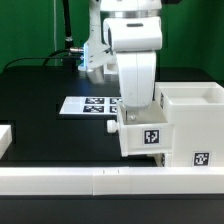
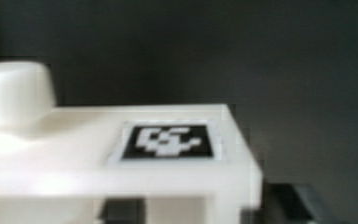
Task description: Assemble drawer
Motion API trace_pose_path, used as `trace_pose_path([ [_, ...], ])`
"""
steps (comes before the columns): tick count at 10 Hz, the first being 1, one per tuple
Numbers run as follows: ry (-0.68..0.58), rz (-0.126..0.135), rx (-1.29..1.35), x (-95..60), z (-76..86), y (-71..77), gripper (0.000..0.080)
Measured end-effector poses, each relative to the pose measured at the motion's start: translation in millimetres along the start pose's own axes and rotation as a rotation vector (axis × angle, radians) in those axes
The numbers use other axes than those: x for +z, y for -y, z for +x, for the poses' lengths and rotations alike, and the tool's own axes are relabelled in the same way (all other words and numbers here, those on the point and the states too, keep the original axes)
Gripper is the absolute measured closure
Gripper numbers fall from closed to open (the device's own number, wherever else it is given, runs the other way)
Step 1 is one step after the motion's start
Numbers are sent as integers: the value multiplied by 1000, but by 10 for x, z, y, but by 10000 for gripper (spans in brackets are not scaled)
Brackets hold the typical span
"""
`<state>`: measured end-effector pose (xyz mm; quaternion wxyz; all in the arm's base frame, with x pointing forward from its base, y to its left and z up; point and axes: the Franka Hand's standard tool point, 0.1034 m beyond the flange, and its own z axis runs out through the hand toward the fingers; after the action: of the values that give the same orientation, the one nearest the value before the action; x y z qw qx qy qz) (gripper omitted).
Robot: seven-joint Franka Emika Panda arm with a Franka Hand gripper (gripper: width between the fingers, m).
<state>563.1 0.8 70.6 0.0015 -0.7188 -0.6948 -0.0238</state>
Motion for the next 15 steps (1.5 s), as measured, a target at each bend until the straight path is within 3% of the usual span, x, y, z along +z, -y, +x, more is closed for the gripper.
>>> trace_pose_path([
  [1, 6, -3, 4, -85, 1, -20, 395],
  [3, 20, -11, 6, -298, -22, -79, 173],
  [5, 30, -14, 10, -425, -109, -160, 157],
  [6, 35, -20, -8, -500, -228, -253, 151],
  [8, 32, -19, -39, -452, -476, -287, 150],
  [11, 32, -18, -38, -446, -486, -283, 150],
  [12, -11, -12, -71, -388, -544, -260, 150],
  [13, -61, 5, -68, -232, -597, -222, 150],
  [15, -122, 4, -102, -120, -589, -307, 150],
])
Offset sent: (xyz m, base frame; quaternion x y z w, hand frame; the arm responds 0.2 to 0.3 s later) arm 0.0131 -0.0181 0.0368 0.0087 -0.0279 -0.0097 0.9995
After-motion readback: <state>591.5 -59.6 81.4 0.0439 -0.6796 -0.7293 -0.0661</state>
